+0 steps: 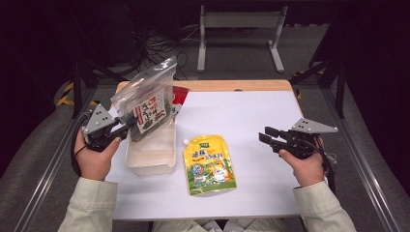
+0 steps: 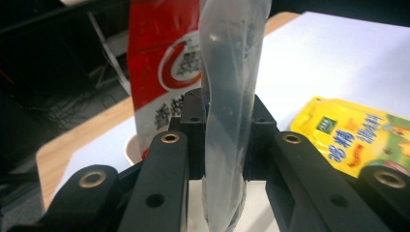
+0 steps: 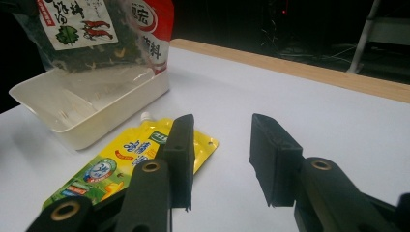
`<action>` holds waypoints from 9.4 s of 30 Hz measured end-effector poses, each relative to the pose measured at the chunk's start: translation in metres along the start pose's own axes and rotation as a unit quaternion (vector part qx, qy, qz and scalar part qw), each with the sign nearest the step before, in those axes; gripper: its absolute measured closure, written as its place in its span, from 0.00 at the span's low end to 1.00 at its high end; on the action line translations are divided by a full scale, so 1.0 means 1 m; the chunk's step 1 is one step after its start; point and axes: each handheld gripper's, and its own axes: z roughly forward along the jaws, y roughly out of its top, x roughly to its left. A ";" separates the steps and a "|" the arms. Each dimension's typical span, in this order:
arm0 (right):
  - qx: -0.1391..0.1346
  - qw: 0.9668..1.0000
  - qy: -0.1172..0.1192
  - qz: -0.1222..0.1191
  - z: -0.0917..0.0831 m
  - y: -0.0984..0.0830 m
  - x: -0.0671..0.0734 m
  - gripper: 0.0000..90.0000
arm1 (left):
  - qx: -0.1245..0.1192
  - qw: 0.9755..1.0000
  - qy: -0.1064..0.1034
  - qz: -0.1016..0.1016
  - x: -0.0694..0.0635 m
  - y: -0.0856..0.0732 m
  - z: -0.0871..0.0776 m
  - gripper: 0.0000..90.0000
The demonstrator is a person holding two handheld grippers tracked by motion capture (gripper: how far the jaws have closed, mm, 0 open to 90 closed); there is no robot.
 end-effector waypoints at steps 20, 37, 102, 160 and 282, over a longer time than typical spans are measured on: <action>0.002 1.000 0.005 0.007 0.001 -0.002 -0.001 0.67 | 0.090 0.996 -0.004 0.001 -0.003 0.007 -0.002 0.86; 0.007 1.000 0.008 0.003 0.004 -0.003 0.001 0.65 | 0.110 0.992 -0.039 -0.049 0.012 -0.019 0.018 0.85; 0.142 0.987 0.076 -0.019 0.079 -0.007 0.035 0.35 | 0.137 0.974 -0.127 -0.131 -0.045 -0.062 -0.042 0.09; 0.241 0.970 0.044 0.005 0.144 -0.053 0.063 0.31 | 0.123 0.978 -0.109 -0.129 -0.058 -0.071 -0.034 0.07; 0.013 0.987 0.082 -0.138 0.031 0.003 0.119 0.89 | -0.050 0.967 -0.236 -0.083 -0.125 -0.023 0.027 0.93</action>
